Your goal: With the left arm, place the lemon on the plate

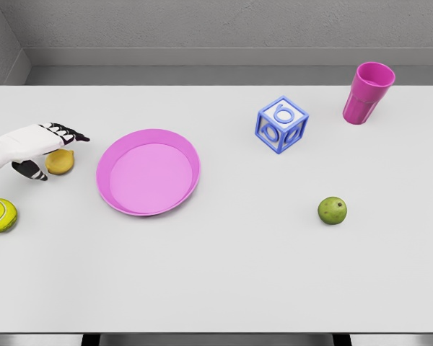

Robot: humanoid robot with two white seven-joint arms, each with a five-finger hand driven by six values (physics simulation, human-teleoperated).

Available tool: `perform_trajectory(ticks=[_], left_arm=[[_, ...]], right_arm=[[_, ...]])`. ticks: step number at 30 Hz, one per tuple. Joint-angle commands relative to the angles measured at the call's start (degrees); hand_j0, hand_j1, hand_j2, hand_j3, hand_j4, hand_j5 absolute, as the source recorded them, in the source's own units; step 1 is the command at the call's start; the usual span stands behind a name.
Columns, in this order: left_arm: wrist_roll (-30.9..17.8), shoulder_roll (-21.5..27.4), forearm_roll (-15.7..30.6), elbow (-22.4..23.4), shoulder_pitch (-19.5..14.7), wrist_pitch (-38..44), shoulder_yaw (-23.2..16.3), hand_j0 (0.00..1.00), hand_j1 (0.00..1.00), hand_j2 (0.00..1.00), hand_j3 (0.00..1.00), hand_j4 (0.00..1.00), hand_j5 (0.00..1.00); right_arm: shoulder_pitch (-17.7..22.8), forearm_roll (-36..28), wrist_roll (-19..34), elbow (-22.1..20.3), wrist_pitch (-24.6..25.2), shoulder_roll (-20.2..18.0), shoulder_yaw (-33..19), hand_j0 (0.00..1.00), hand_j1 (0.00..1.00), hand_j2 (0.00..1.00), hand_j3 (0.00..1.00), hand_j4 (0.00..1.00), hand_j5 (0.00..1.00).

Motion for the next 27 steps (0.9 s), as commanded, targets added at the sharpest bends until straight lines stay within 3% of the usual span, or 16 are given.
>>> perform_trajectory(ticks=[1,27], left_arm=[[0.03,-0.04,0.37,-0.07,0.0,0.11,0.05,1.0,1.0,1.0,1.0,1.0,1.0],[-1.37,-0.13,0.02,-0.33,-0.26,0.11,-0.13,1.0,1.0,1.0,1.0,1.0,1.0]], right_arm=[[0.0,0.01,0.01,0.02,0.0,0.0,0.01,1.0,1.0,1.0,1.0,1.0,1.0],[-0.09,0.01,0.01,0.02,0.0,0.0,0.01,1.0,1.0,1.0,1.0,1.0,1.0]])
